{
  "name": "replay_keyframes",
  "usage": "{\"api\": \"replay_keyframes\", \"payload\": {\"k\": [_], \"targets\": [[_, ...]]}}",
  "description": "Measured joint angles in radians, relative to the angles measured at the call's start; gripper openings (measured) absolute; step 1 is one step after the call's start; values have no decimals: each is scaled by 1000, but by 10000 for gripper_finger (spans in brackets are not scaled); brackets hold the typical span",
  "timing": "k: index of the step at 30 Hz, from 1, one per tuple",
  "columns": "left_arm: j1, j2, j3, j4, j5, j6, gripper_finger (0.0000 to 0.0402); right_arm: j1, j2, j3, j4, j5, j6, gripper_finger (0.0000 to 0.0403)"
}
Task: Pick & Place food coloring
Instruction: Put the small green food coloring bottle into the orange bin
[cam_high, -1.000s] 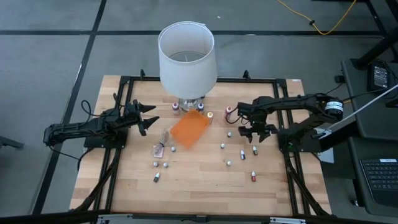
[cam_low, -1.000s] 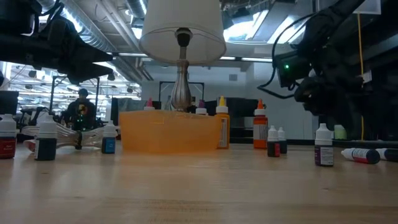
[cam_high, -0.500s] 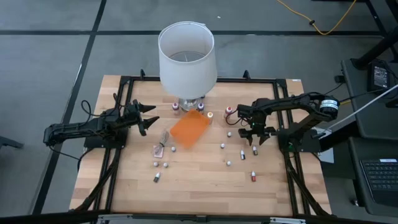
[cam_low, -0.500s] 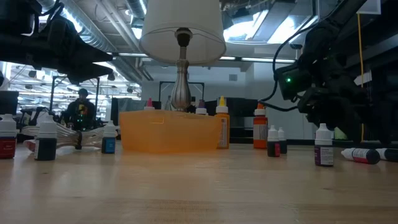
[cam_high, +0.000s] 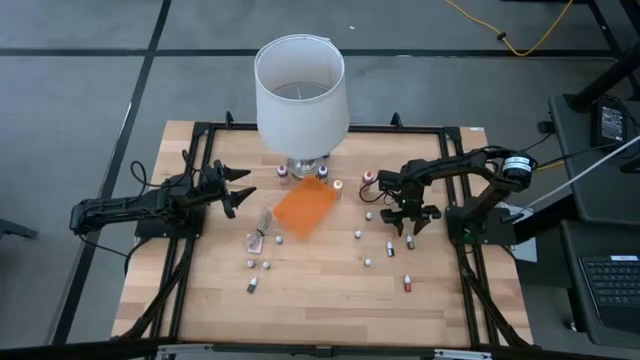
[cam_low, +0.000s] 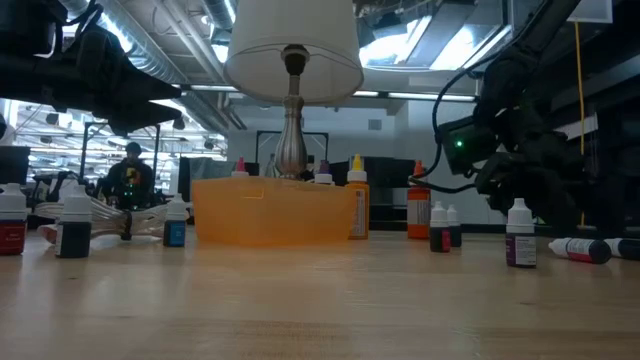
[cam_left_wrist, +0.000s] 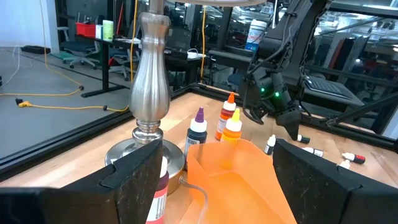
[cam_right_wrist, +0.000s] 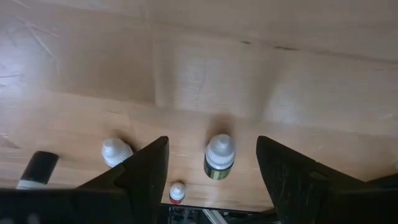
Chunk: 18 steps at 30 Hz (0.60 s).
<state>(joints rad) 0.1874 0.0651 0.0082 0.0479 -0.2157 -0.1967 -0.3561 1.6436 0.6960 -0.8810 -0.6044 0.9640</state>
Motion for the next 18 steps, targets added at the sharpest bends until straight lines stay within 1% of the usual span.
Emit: {"api": "replay_keyframes", "payload": {"k": [18], "targets": [[0, 0, 0, 0, 0, 0, 294, 28, 0, -19, 18, 0, 24, 244]]}}
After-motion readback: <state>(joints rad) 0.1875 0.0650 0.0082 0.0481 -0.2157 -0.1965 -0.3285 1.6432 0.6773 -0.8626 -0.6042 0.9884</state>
